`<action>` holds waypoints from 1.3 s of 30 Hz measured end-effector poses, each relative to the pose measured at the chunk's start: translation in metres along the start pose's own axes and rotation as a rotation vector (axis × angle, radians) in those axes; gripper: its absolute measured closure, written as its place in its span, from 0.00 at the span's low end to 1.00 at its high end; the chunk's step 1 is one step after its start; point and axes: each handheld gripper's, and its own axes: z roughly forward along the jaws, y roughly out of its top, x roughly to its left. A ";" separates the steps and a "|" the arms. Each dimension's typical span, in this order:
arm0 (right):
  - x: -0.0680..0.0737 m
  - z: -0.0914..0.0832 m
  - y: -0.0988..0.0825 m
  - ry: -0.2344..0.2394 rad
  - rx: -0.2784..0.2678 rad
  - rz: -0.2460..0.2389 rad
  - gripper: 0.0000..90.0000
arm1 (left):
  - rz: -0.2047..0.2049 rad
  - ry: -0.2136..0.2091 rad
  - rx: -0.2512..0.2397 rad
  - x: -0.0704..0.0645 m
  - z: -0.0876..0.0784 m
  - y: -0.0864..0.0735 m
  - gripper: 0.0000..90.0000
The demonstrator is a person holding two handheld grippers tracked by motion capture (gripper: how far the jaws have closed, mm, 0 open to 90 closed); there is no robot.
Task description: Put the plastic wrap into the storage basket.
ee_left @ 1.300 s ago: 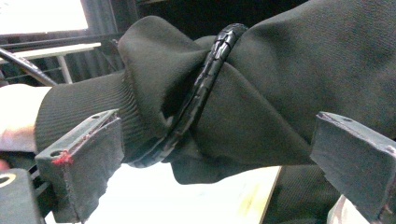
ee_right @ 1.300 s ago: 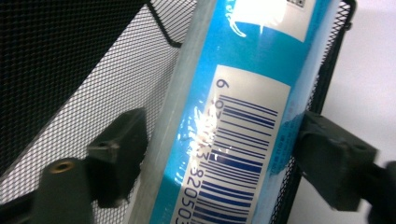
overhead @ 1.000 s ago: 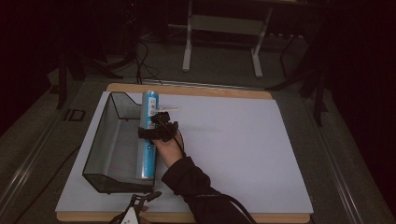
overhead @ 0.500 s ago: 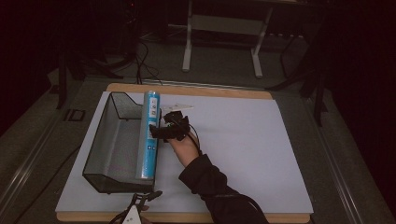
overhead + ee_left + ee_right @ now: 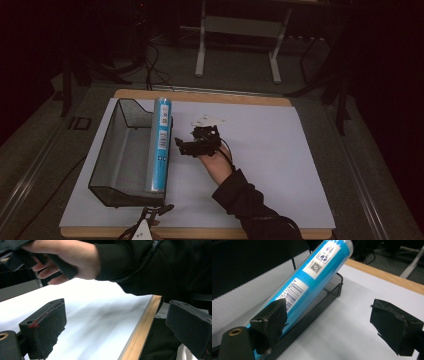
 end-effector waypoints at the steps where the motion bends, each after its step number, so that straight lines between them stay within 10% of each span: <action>1: -0.002 -0.005 -0.003 -0.003 -0.006 0.001 0.15 | 0.000 0.000 -0.001 0.000 0.000 0.000 0.04; 23: -0.041 -0.081 -0.076 -0.059 -0.057 0.004 0.16 | 0.000 -0.002 0.012 0.000 0.003 -0.001 0.04; 39: -0.063 -0.110 -0.131 -0.109 -0.032 0.100 0.16 | -0.002 -0.006 0.033 0.000 0.007 -0.003 0.04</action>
